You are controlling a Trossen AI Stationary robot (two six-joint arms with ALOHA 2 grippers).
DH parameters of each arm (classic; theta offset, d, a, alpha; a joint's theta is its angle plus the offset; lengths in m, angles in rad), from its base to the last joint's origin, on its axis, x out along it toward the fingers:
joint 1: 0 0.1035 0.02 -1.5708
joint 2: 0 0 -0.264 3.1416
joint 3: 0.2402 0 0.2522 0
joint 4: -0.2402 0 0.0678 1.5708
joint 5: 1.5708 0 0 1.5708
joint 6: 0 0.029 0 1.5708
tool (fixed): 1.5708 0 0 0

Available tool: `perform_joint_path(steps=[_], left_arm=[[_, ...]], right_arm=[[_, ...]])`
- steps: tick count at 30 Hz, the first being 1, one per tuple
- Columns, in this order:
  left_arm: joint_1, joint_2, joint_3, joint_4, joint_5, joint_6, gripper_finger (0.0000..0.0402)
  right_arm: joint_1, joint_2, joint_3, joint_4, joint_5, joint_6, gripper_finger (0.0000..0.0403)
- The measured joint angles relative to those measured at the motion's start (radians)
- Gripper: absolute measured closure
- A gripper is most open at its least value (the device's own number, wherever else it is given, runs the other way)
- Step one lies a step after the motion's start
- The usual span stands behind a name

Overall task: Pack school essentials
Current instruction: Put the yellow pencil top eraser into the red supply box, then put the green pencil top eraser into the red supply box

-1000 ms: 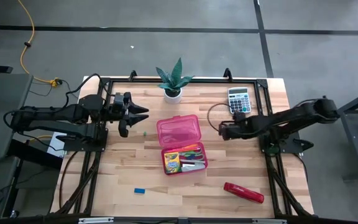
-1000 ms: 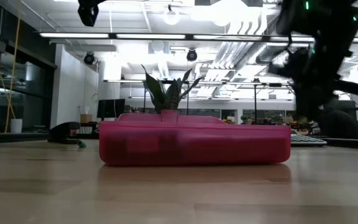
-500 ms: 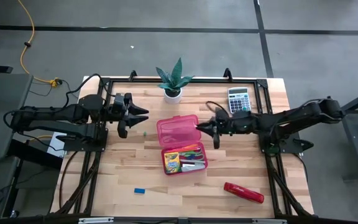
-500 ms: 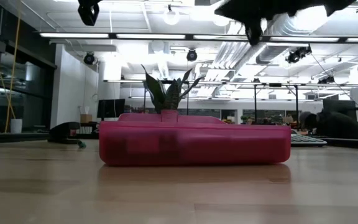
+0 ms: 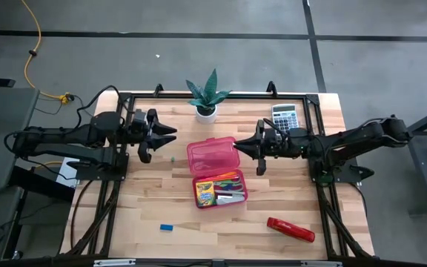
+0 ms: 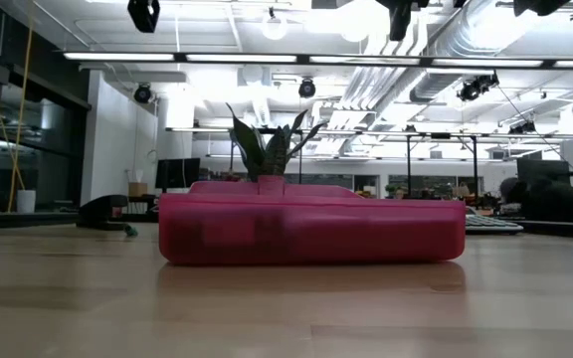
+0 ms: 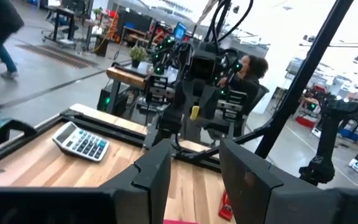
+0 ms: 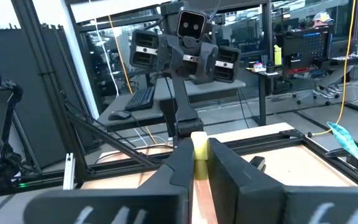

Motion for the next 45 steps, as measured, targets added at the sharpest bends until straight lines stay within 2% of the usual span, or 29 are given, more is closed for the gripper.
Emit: perform_joint_path(steps=[6, 11, 17, 25, 34, 38, 45], left_arm=[[0.000, 0.000, 0.000, 0.006, 0.000, 0.020, 0.0277], [0.000, 0.000, 0.000, 0.005, 0.000, 0.017, 0.0277], [0.000, 0.000, 0.000, 0.001, 0.000, 0.017, 0.0277], [0.000, 0.000, 0.000, 0.000, 0.000, 0.017, 0.0277], [0.000, 0.000, 0.000, 0.000, 0.000, 0.017, 0.0277], [0.000, 0.000, 0.000, 0.000, 0.000, 0.017, 0.0277], [0.000, 0.000, 0.000, 0.000, 0.000, 0.017, 0.0277]], right_arm=[[0.000, 0.000, 0.000, -0.011, -0.002, 0.051, 0.0384], [0.034, 0.041, 0.001, -0.200, -0.060, 0.155, 0.0384], [0.108, 0.183, 0.000, -0.362, -0.100, 0.204, 0.0384], [0.116, 0.359, 0.000, -0.391, -0.100, 0.209, 0.0383], [0.117, 0.389, 0.000, -0.446, -0.099, 0.209, 0.0382], [0.118, 0.389, 0.000, -0.470, -0.096, 0.209, 0.0358], [0.119, 0.389, 0.000, -0.440, -0.092, 0.205, 0.0272]])
